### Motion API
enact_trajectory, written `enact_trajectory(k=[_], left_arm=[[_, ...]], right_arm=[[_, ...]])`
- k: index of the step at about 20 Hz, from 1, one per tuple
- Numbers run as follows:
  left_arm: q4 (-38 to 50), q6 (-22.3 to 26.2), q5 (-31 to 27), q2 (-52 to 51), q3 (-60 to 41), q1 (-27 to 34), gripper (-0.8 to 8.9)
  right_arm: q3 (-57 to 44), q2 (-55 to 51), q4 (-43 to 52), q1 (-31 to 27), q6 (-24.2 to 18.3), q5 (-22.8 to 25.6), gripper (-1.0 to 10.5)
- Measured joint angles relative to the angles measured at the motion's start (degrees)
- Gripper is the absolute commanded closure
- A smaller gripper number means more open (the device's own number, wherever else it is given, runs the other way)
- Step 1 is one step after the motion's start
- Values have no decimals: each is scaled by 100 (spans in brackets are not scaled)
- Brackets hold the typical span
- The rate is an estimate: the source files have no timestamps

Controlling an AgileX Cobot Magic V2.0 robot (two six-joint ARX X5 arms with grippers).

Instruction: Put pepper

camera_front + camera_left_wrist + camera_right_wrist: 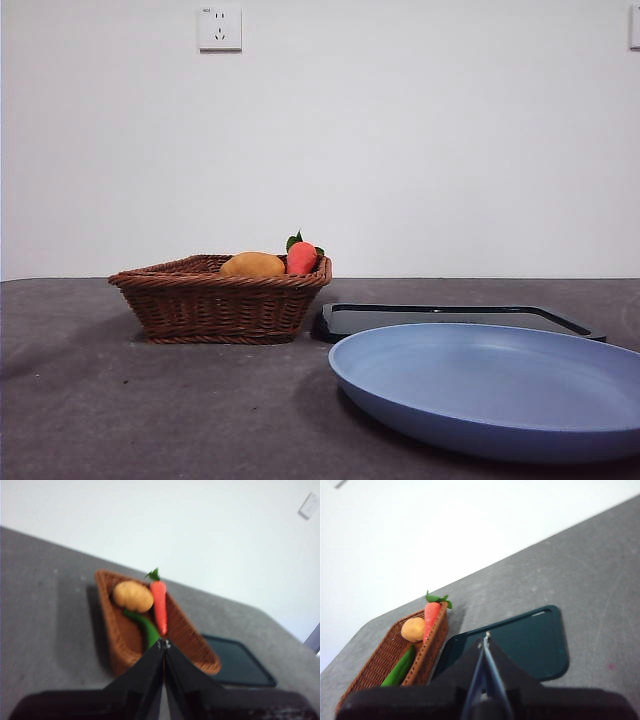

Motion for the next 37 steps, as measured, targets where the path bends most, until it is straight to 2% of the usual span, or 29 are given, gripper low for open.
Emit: enact_trajectory(k=[5, 10, 17, 20, 23, 27, 28, 31, 32, 37], left_arm=[[-415, -2, 37, 476, 894, 0, 807], [-1093, 260, 455, 1344, 1805, 0, 807], [-2516, 1231, 1246, 2653, 3226, -2, 807], [-3585, 1961, 1327, 3311, 3884, -116, 807], [-4437, 2577, 1325, 3633, 4181, -267, 807], [-4621, 2820, 1325, 3644, 4186, -330, 802], [-4621, 2830, 1325, 3646, 4186, -330, 771], [-4618, 2830, 1327, 3644, 4186, -330, 479], [-4612, 2830, 1327, 3644, 4186, -330, 432], [-4607, 2835, 1327, 3644, 4186, -330, 432]], right_arm=[[1019, 892, -754, 9, -437, -439, 941], [2087, 1794, -1794, 120, -1036, -1016, 941], [3432, 2848, -3569, 315, -2144, -1460, 941], [3945, 3298, -4610, 385, -2813, -1464, 941], [4072, 3486, -5322, 404, -3241, -1453, 941], [4072, 3508, -5399, 404, -3388, -1453, 931], [4072, 3508, -5375, 404, -3397, -1453, 909], [4072, 3508, -5342, 404, -3392, -1453, 685], [4072, 3508, -5342, 404, -3366, -1453, 642], [4074, 3652, -5342, 404, -3211, -1447, 647]])
